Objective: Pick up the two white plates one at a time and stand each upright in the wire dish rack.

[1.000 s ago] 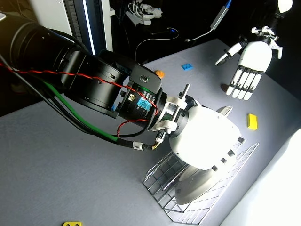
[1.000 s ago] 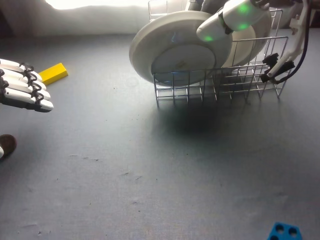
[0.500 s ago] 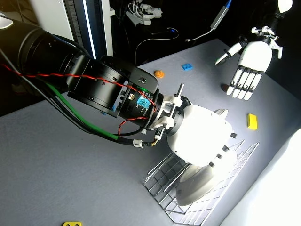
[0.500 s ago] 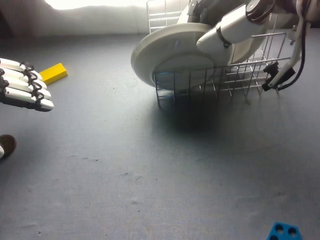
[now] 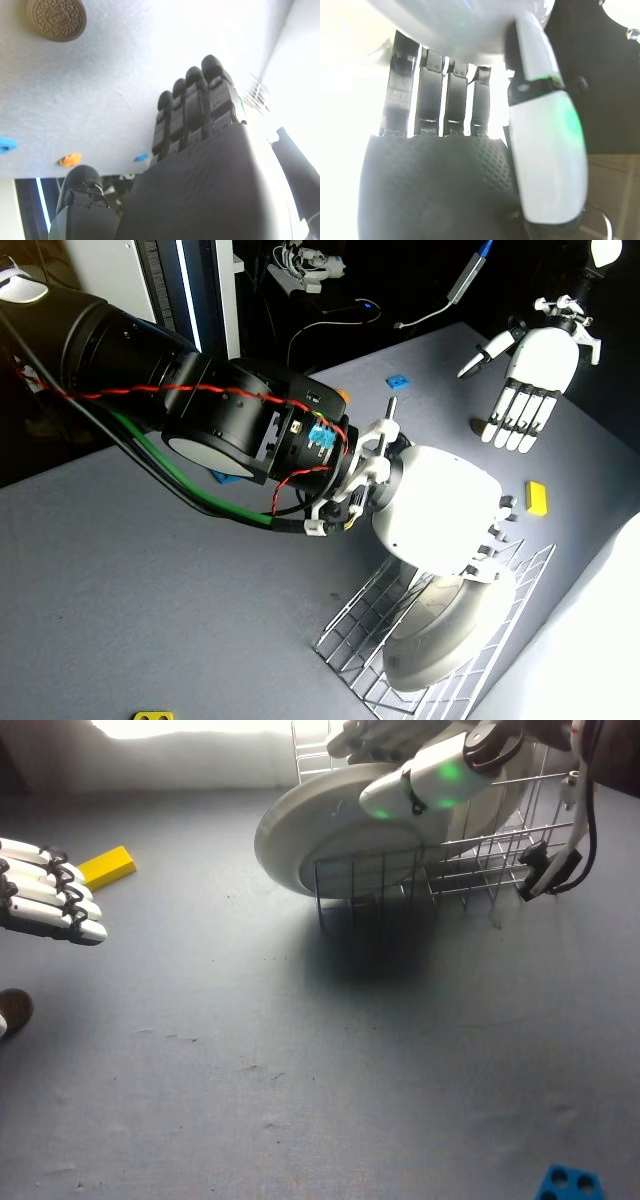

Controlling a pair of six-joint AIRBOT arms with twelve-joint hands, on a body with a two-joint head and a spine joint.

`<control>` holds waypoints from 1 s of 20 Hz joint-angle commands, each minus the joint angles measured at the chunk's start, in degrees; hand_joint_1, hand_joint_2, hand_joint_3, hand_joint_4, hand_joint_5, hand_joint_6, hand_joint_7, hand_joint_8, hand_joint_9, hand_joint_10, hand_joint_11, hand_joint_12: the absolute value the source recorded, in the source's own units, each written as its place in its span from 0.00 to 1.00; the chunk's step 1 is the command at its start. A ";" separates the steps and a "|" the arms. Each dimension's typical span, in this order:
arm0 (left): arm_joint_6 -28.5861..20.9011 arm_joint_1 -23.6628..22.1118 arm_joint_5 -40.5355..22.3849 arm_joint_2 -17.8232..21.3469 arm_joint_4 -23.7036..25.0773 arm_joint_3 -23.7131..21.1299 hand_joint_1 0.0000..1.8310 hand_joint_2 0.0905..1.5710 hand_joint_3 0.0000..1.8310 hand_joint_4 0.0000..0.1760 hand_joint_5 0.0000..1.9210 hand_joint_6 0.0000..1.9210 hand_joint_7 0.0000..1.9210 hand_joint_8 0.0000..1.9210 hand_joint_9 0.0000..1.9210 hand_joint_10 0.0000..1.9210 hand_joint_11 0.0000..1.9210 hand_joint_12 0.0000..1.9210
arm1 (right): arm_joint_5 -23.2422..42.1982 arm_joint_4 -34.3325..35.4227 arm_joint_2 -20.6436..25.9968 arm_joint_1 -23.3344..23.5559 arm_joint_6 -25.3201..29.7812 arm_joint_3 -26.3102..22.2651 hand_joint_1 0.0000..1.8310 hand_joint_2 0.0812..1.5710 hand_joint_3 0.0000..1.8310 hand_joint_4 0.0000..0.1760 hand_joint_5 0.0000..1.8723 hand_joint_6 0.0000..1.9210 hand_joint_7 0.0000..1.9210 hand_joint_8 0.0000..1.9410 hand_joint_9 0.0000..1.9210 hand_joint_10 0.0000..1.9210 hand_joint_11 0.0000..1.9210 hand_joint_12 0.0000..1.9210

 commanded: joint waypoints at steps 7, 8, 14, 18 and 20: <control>0.04 -0.78 -0.83 0.52 -3.33 0.02 0.00 0.65 0.00 0.00 0.06 0.00 0.05 0.00 0.05 0.00 0.00 0.12 | 8.08 -4.25 0.52 0.83 0.70 -1.54 0.54 0.63 0.00 0.00 0.29 0.00 0.32 0.00 0.31 0.00 0.04 0.61; 0.04 -0.78 -0.83 0.52 -3.32 0.00 0.00 0.65 0.00 0.00 0.06 0.00 0.05 0.00 0.05 0.00 0.00 0.12 | 8.10 -4.56 0.54 0.91 0.70 -1.66 0.54 0.63 0.00 0.00 0.29 0.00 0.32 0.00 0.31 0.00 0.04 0.61; 0.04 -0.84 -0.83 0.56 -3.20 -0.11 0.00 0.65 0.00 0.00 0.07 0.00 0.06 0.00 0.05 0.00 0.00 0.14 | 10.36 -10.94 2.74 0.96 0.59 -4.07 0.51 0.64 0.00 0.00 0.19 0.00 0.21 0.00 0.18 0.00 0.00 0.47; 0.04 -0.87 -0.84 0.58 -3.14 -0.16 0.00 0.65 0.00 0.00 0.06 0.00 0.05 0.00 0.04 0.00 0.00 0.13 | 13.94 -16.33 7.51 0.39 -0.61 -9.55 0.45 0.68 0.00 0.00 0.11 0.00 0.13 0.00 0.11 0.00 0.00 0.35; 0.04 -0.87 -0.86 0.62 -3.14 -0.29 0.00 0.65 0.00 0.00 0.07 0.00 0.06 0.00 0.05 0.00 0.00 0.14 | 13.95 -16.42 10.20 -0.27 -2.98 -12.25 0.44 0.67 0.00 0.00 0.08 0.00 0.09 0.00 0.08 0.00 0.00 0.32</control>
